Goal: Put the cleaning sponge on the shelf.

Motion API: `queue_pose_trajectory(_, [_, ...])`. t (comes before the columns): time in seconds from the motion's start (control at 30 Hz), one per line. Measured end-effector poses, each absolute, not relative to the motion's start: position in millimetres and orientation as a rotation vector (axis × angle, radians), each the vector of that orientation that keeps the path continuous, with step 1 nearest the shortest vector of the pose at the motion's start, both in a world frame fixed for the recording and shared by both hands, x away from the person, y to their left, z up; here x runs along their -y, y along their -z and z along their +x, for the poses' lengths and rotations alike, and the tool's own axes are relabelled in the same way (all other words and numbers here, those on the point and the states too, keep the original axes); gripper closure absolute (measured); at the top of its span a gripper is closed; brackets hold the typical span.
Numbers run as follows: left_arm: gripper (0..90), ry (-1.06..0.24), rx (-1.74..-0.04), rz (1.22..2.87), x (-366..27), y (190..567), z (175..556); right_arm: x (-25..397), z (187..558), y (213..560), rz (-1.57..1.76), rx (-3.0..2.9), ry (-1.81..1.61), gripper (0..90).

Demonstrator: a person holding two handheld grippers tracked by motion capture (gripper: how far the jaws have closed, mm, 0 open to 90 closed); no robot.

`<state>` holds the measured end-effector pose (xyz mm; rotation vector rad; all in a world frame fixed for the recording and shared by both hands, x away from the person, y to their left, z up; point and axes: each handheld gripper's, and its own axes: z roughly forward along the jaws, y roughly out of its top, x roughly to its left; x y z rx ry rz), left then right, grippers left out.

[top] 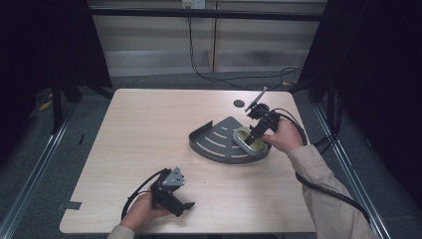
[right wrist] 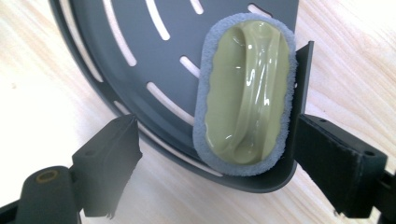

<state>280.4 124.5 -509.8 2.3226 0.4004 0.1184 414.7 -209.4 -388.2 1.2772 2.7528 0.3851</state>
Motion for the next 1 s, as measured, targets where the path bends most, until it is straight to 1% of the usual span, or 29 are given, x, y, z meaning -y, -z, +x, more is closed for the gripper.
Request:
queue_pose_trajectory(0.5, [0.0,-0.120,-0.396,2.332,-124.8,509.3,280.6,215.5,390.4,378.9,1.205,-2.794,-0.419,15.0])
queue_pose_trajectory(1.0, [0.1,-0.117,-0.399,2.332,-124.8,509.3,280.4,219.2,366.2,386.5,1.120,-2.858,-0.385,15.1])
